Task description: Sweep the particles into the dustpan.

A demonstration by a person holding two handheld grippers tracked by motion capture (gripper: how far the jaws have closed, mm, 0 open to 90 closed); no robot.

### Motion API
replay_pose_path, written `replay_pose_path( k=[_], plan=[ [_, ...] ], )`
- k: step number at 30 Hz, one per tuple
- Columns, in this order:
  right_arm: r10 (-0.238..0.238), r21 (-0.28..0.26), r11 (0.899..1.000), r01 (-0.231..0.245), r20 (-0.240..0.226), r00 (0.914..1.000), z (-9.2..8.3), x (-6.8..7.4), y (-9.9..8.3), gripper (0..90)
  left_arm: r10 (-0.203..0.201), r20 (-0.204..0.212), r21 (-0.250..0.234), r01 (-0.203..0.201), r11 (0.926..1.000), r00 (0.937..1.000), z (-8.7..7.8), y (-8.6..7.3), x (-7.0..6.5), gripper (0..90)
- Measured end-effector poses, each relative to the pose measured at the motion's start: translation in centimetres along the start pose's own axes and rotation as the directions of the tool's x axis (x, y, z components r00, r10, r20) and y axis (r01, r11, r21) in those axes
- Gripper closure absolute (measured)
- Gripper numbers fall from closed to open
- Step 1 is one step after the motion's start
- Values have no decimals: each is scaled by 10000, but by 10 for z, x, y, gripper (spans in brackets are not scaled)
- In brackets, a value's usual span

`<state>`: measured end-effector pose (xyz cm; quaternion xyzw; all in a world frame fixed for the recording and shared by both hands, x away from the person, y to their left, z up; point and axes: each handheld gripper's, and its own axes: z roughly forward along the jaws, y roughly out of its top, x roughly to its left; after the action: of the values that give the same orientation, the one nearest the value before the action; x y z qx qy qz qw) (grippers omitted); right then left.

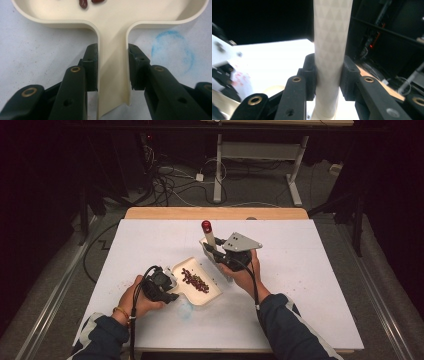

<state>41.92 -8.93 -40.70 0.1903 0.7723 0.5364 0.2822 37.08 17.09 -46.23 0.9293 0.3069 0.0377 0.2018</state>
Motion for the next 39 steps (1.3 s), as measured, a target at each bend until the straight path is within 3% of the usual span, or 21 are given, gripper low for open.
replay_pose_path(
  k=[2, 3, 4, 6, 7, 8, 9, 14, 19, 25, 30, 36, 39],
  plan=[
    [13, 213, 9998, -14, 27, 10000, 5, -2, -8, 708, -3, 8, 23, 3, 10000, 10000, 0, 0, 0, 634],
    [94, 63, 9999, -94, -55, 9999, 6, -2, -11, 708, 8, 3, 34, -8, 10000, 10000, 0, 0, 0, 634],
    [307, 34, 9995, -307, -215, 9993, 7, -2, -11, 708, 13, 11, 32, -13, 10000, 10000, 0, 0, 0, 634],
    [111, 92, 9999, -106, -591, 9982, 9, 4, -9, 708, 4, 32, 22, -4, 10000, 10000, 0, 0, 0, 634],
    [-81, 55, 9999, 89, -1228, 9924, 10, 12, -8, 708, 9, 17, 21, -9, 10000, 10000, 0, 0, 0, 634],
    [-81, 55, 9999, 89, -1228, 9924, 10, 12, -8, 708, 22, 18, 27, -22, 10000, 10000, 0, 0, 0, 634],
    [-152, -108, 9999, 135, -1765, 9842, 9, 21, -5, 708, 13, 5, 20, -13, 10000, 10000, 0, 0, 0, 634],
    [-521, -490, 9979, 426, -2108, 9761, 4, 32, 1, 708, 22, -13, 20, -22, 10000, 10000, 0, 0, 0, 634],
    [-392, -903, 9957, 221, -1921, 9806, -6, 29, 7, 708, 20, -13, 10, -20, 10000, 10000, 0, 0, 0, 634],
    [-157, -761, 9971, 64, -1220, 9924, -22, 16, 7, 707, 21, -16, 20, -21, 10000, 10000, 0, 0, 0, 634],
    [-203, -173, 9997, 191, -719, 9972, -33, 10, -2, 708, 35, -90, 52, -34, 10000, 10000, 0, 0, -1, 634],
    [-401, 382, 9983, 434, -830, 9957, -55, 19, -16, 708, 124, -281, 274, -117, 9996, 9995, -2, 0, -5, 634],
    [-477, 625, 9966, 536, -911, 9947, -69, 24, -15, 708, 149, -330, 340, -137, 9993, 9993, -2, 0, -6, 634]
  ],
)
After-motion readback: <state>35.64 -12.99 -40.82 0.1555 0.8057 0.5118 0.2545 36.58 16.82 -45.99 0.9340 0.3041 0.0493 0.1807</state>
